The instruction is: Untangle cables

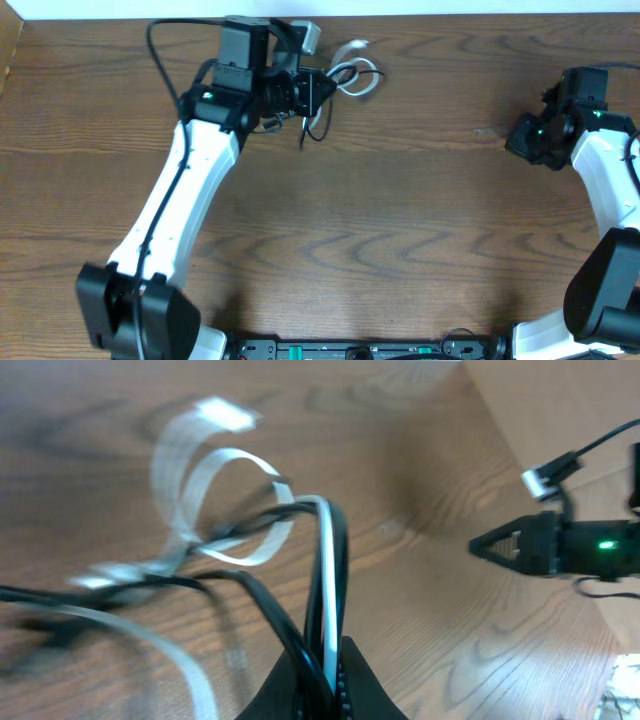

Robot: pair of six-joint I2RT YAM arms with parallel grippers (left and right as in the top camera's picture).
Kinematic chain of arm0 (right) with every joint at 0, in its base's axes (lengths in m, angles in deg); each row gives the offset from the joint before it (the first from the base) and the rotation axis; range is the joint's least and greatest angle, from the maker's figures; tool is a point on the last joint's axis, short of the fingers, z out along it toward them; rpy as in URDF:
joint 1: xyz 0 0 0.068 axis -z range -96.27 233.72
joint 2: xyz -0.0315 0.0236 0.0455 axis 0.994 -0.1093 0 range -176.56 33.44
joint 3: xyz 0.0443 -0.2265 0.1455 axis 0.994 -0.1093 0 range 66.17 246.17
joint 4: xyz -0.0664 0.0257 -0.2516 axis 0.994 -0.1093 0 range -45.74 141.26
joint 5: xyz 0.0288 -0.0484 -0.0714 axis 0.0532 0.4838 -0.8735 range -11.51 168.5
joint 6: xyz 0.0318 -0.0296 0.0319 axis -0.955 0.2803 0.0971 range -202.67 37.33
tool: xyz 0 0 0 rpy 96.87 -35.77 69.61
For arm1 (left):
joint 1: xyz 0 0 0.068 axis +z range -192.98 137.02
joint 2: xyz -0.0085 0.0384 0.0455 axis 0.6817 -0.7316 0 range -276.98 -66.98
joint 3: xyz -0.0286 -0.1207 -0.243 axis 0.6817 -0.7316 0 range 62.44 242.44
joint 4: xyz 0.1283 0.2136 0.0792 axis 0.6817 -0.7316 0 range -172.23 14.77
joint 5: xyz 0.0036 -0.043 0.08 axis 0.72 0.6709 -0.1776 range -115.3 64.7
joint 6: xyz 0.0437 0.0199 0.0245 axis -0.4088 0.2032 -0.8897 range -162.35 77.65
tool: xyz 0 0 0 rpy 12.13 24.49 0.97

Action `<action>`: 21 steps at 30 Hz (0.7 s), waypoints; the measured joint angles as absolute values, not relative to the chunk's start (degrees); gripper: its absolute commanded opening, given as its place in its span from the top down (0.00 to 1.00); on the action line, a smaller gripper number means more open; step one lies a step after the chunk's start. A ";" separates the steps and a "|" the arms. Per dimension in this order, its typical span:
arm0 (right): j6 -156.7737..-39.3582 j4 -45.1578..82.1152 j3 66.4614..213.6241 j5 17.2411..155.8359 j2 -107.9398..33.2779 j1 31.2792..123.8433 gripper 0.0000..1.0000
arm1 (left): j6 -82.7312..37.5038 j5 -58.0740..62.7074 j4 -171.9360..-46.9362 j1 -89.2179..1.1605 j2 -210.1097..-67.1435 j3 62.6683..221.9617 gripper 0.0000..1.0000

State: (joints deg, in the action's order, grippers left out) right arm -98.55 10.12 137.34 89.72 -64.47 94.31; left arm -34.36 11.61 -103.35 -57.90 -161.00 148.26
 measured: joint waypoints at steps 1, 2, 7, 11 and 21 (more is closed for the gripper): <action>-96.73 11.12 137.34 92.41 -64.58 94.36 0.54 | -34.19 11.63 -103.33 -57.85 -160.32 148.26 0.93; -94.26 12.09 137.34 95.79 -64.62 94.34 0.41 | -33.66 11.63 -103.35 -57.85 -159.62 148.26 0.93; -83.33 16.41 137.34 117.19 -64.62 92.83 0.11 | -31.32 12.37 -103.35 -57.88 -158.48 148.26 0.92; -79.79 21.96 137.34 129.08 -64.62 87.95 0.02 | -29.55 14.73 -103.35 -57.88 -158.51 148.24 0.92; -94.61 36.70 137.37 123.86 -64.62 72.85 0.01 | -21.75 19.61 -103.44 -57.88 -158.51 148.24 0.93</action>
State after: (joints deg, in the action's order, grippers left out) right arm -94.61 36.70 137.37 123.86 -64.62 72.85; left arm -21.75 19.61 -103.44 -57.88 -158.51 148.24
